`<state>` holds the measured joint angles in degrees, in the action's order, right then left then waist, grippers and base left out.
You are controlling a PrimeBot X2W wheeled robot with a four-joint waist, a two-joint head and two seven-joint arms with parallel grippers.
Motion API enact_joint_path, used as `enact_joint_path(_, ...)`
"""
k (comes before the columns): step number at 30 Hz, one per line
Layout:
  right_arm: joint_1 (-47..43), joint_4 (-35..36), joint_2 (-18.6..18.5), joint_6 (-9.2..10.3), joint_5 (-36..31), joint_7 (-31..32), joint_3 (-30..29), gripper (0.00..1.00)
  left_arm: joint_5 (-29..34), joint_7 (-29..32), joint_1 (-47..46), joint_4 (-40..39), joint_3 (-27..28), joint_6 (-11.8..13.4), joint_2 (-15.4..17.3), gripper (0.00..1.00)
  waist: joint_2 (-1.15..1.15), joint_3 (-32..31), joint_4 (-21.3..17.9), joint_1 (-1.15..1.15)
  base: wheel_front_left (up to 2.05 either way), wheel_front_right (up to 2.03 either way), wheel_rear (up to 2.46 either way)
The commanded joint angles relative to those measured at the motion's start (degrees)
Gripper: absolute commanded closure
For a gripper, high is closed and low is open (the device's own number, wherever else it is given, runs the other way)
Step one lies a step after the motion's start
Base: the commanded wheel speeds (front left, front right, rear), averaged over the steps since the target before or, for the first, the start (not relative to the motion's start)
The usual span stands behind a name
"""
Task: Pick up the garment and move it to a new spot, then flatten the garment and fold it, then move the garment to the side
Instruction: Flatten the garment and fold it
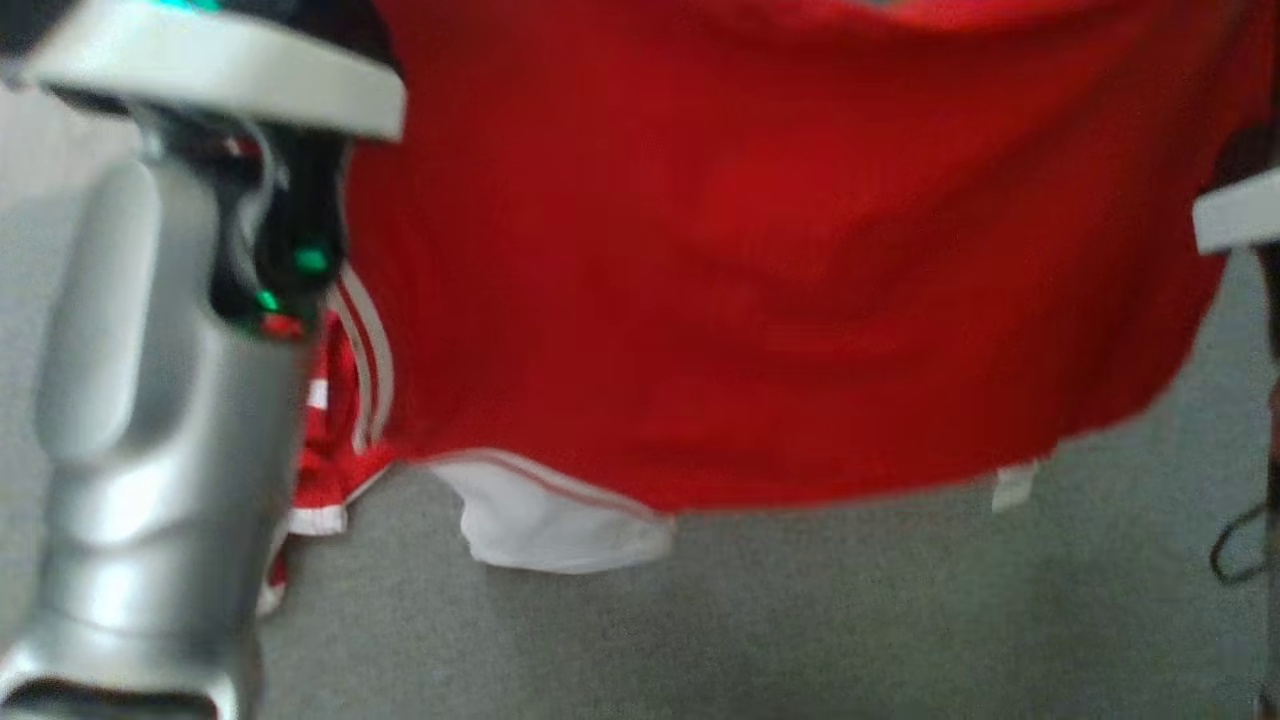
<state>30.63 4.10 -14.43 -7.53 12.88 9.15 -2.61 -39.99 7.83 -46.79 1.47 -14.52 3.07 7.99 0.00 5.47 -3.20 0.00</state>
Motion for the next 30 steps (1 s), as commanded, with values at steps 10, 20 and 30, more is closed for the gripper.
enact_joint_path(10,34.2,-23.4,-0.4,0.04,-2.0,-7.6,4.8,1.00,4.7,-7.0,-31.8,23.1,5.4,-1.8,5.0,1.00,0.00,18.1,-1.2,0.00,0.00,0.00,0.00)
enact_joint_path(20,48.5,-46.7,1.1,0.04,-7.8,-20.9,3.6,1.00,7.9,-18.5,-43.4,40.4,2.9,-6.4,2.9,1.00,0.00,21.2,1.1,0.00,0.00,0.00,0.00)
enact_joint_path(30,36.0,-61.1,-3.3,0.04,-3.9,-19.4,15.4,1.00,10.1,-19.5,-26.1,48.4,-5.6,-10.1,3.1,1.00,0.00,18.6,4.2,0.00,0.00,0.00,0.00)
